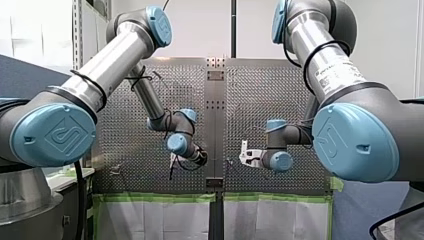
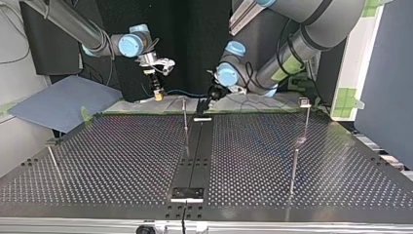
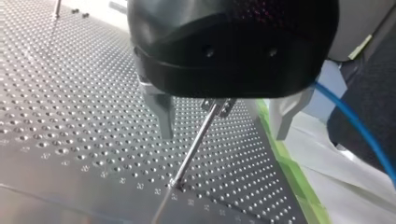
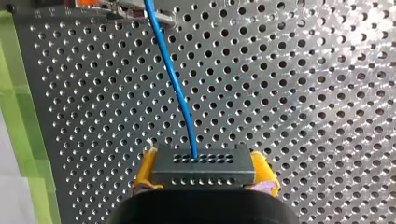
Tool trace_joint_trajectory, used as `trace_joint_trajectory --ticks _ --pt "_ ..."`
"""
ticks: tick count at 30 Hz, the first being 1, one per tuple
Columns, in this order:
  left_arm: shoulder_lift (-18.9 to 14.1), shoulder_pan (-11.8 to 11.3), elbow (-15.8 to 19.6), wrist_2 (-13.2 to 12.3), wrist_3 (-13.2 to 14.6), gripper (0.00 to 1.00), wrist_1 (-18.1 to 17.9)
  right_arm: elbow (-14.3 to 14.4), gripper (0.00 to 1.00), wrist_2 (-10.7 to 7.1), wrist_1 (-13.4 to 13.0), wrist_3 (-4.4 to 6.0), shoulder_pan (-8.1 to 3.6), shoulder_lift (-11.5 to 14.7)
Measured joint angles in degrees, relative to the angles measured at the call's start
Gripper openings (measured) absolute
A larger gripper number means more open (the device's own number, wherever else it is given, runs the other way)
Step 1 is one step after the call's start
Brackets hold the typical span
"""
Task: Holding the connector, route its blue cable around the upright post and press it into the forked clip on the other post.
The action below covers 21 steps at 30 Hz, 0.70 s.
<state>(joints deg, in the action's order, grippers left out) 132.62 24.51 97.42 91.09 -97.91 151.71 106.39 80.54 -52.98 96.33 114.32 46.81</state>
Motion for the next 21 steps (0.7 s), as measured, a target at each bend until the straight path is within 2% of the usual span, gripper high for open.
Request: trace_joint_trajectory --ticks 11,17,21 --pt "0.01 1.65 0.45 4.66 -5.50 1.00 -3.59 -0.08 0.00 -0.50 0.84 -0.04 -0.27 -0.02" --pt "0.02 3.52 0.47 7.29 -8.15 1.00 -6.20 -0.07 0.00 -1.39 0.74 0.06 -0.39 -0.04" --pt "0.03 5.60 0.47 9.41 -10.24 1.00 -8.33 -0.08 0.00 -2.13 0.84 0.10 -0.61 -0.06"
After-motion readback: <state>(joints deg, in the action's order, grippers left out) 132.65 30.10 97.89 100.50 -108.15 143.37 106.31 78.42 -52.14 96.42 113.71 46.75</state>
